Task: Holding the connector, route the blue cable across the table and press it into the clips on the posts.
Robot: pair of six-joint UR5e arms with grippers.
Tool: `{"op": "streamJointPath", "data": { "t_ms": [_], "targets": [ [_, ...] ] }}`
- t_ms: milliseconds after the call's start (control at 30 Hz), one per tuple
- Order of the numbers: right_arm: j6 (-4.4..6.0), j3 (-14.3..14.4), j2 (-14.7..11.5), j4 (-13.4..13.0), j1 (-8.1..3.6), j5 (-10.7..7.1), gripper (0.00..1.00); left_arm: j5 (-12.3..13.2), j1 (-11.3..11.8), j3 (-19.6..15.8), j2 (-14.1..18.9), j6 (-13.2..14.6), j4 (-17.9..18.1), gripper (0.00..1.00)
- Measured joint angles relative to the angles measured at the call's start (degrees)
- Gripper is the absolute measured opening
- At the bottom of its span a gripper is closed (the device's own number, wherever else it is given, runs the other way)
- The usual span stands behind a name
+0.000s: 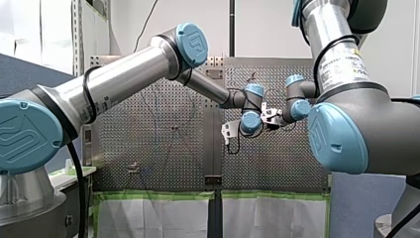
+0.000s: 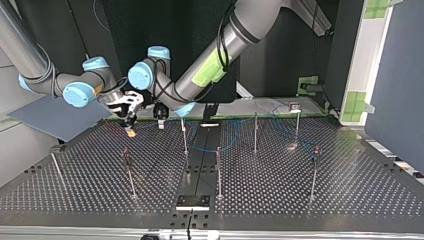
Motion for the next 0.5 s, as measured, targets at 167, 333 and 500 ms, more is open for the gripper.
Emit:
{"op": "streamJointPath", "data": {
  "t_ms": [167, 333, 500],
  "targets": [
    [0.00, 0.0, 0.0, 0.2, 0.09, -0.04, 0.00, -1.2, -0.1, 0.0, 0.0, -0.1, -0.4, 0.00],
    [0.00, 0.0, 0.0, 0.3, 0.40, -0.40, 0.00, -2.9, -0.1, 0.0, 0.0, -0.1, -1.3, 0.00],
    [0.00, 0.0, 0.0, 0.3, 0.51, -1.10, 0.00, -4.2, -0.1, 0.0, 0.0, -0.5, -1.8, 0.00]
  ]
}}
